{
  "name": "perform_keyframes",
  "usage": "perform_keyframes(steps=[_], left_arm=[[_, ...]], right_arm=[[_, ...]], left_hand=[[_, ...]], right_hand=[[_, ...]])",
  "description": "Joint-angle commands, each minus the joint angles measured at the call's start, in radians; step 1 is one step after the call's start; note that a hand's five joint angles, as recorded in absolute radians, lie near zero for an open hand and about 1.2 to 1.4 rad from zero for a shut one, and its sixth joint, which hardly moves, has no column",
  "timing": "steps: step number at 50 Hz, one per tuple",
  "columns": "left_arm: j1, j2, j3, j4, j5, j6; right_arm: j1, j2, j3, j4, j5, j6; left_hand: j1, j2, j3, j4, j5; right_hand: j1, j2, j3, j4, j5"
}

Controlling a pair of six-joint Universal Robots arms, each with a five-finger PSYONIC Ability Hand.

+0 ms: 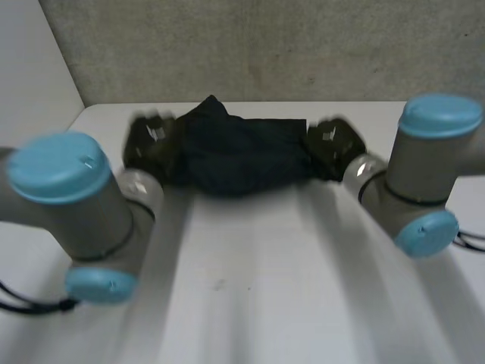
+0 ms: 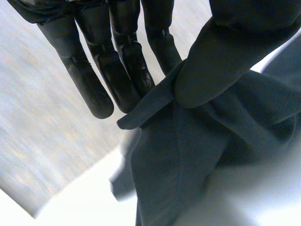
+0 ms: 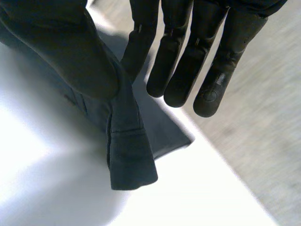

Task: Fold the shorts.

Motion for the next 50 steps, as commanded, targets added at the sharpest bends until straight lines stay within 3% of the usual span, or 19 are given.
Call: perform_keyframes(steps=[1,8,22,23,25,26,27,28,30,33,34,37,39,43,50], left_arm=[[-0.033,-0.018,-0.070,-0.247,-0.042,0.028],[-0.080,0.064,-0.192,-0.415,-0.058,0.074],[-0.169,0.280,-0.442,-0.418,-0.056,0.119],[-0.168,0.298,-0.453,-0.418,-0.053,0.116],[-0.166,0.318,-0.458,-0.418,-0.050,0.114],[-0.165,0.329,-0.459,-0.418,-0.048,0.114],[-0.163,0.352,-0.455,-0.412,-0.050,0.116],[-0.160,0.364,-0.447,-0.409,-0.050,0.114],[-0.142,0.387,-0.435,-0.392,-0.050,0.113],[-0.044,0.435,-0.407,-0.328,-0.038,0.113],[0.017,0.452,-0.398,-0.288,-0.016,0.108],[0.097,0.458,-0.392,-0.248,0.059,0.097],[0.154,0.456,-0.390,-0.237,0.155,0.088],[0.193,0.453,-0.409,-0.274,0.275,0.044],[0.190,0.461,-0.453,-0.348,0.289,-0.068]], right_arm=[[0.006,-0.015,0.134,0.086,-0.005,-0.104],[-0.006,-0.153,0.312,0.195,-0.013,-0.164],[-0.022,-0.425,0.732,0.207,-0.019,-0.320],[-0.025,-0.434,0.746,0.207,-0.021,-0.322],[-0.037,-0.458,0.781,0.206,-0.031,-0.322],[-0.042,-0.468,0.792,0.204,-0.037,-0.322],[-0.048,-0.475,0.801,0.200,-0.048,-0.322],[-0.055,-0.485,0.811,0.194,-0.062,-0.320],[-0.080,-0.506,0.835,0.155,-0.116,-0.306],[-0.109,-0.526,0.864,0.081,-0.181,-0.290],[-0.112,-0.529,0.870,0.060,-0.192,-0.280],[-0.114,-0.540,0.887,-0.001,-0.205,-0.233],[-0.114,-0.548,0.895,-0.024,-0.209,-0.199],[-0.114,-0.572,0.912,-0.076,-0.215,-0.116],[-0.117,-0.581,0.921,-0.124,-0.217,-0.032]], left_hand=[[0.273,0.195,0.201,0.194,0.225],[0.273,0.195,0.201,0.194,0.225],[0.273,0.195,0.201,0.194,0.225],[0.221,0.143,0.149,0.142,0.173],[-0.115,-0.194,-0.187,-0.195,-0.163],[-0.321,-0.399,-0.392,-0.400,-0.369],[-0.704,-0.782,-0.775,-0.783,-0.751],[-0.827,-0.905,-0.898,-0.906,-0.874],[-0.913,-0.991,-0.984,-0.992,-0.961],[-0.910,-0.988,-0.981,-0.989,-0.958],[-0.893,-0.971,-0.964,-0.972,-0.940],[-0.822,-0.900,-0.894,-0.901,-0.870],[-0.784,-0.862,-0.855,-0.863,-0.832],[-0.722,-0.800,-0.794,-0.801,-0.770],[-0.719,-0.797,-0.791,-0.798,-0.767]], right_hand=[[0.402,0.223,0.219,0.203,0.258],[0.402,0.223,0.219,0.203,0.258],[0.402,0.223,0.219,0.203,0.258],[0.402,0.223,0.219,0.203,0.258],[0.402,0.223,0.219,0.203,0.258],[0.402,0.223,0.219,0.203,0.258],[0.402,0.223,0.219,0.203,0.258],[0.402,0.223,0.219,0.203,0.258],[0.402,0.223,0.219,0.203,0.258],[0.402,0.223,0.219,0.203,0.258],[0.402,0.223,0.219,0.203,0.258],[0.402,0.223,0.219,0.203,0.258],[0.402,0.223,0.219,0.203,0.258],[0.402,0.223,0.219,0.203,0.258],[0.402,0.223,0.219,0.203,0.258]])
